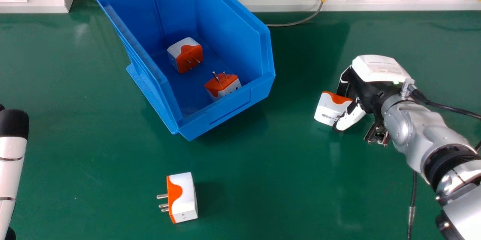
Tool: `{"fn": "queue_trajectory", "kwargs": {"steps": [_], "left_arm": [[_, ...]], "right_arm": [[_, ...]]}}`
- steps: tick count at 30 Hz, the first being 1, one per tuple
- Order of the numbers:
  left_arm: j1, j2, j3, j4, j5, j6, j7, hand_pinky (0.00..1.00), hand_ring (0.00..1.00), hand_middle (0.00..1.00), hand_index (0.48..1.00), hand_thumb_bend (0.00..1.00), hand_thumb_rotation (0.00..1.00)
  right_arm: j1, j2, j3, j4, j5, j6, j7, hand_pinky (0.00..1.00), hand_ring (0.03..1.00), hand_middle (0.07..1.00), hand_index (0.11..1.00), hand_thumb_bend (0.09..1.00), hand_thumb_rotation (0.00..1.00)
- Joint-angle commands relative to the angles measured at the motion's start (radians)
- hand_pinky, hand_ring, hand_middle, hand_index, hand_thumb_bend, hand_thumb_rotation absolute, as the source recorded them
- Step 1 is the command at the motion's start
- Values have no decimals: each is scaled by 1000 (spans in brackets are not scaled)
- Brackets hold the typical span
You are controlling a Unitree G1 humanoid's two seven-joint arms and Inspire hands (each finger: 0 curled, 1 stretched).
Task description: Pick all objects and put in blue box
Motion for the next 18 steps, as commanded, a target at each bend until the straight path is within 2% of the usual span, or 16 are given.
{"fn": "queue_trajectory", "kwargs": {"steps": [1,4,5,7,9,11,15,16,18], "left_arm": [[11,-5,6,-39,1,1,8,1000,1000,993,1000,646,800],[13,-11,4,-45,5,6,11,1000,1000,992,1000,651,796],[12,-10,5,-44,1,6,8,1000,1000,992,1000,651,796],[12,-12,4,-45,3,9,8,1000,1000,992,1000,652,792],[9,-11,2,-44,8,8,7,1000,1000,991,1000,652,790],[5,-11,-1,-42,20,9,9,1000,1000,991,1000,652,790],[-14,-9,-8,-18,13,-2,2,1000,1000,991,1000,652,792],[-20,-8,-9,-10,16,-6,0,1000,1000,991,1000,652,792],[-34,-5,-12,6,29,-15,-2,1000,1000,994,1000,644,791]], "right_arm": [[-39,-16,0,-9,-4,-6,-31,399,501,559,507,497,158],[-36,-11,-6,-8,3,-5,-44,389,488,545,501,497,156],[-35,-6,-14,-8,11,1,-50,389,488,545,501,497,156],[-34,0,-20,-7,19,11,-51,372,469,528,497,495,155],[-32,5,-23,-6,21,15,-61,366,463,524,494,494,155],[-30,9,-32,-7,28,19,-69,365,463,525,494,493,155],[-25,16,-33,-15,24,30,-115,370,469,532,493,491,155],[-22,15,-32,-18,23,24,-129,370,469,532,493,491,155],[-14,7,-39,-26,31,1,-159,376,473,538,492,489,154]]}}
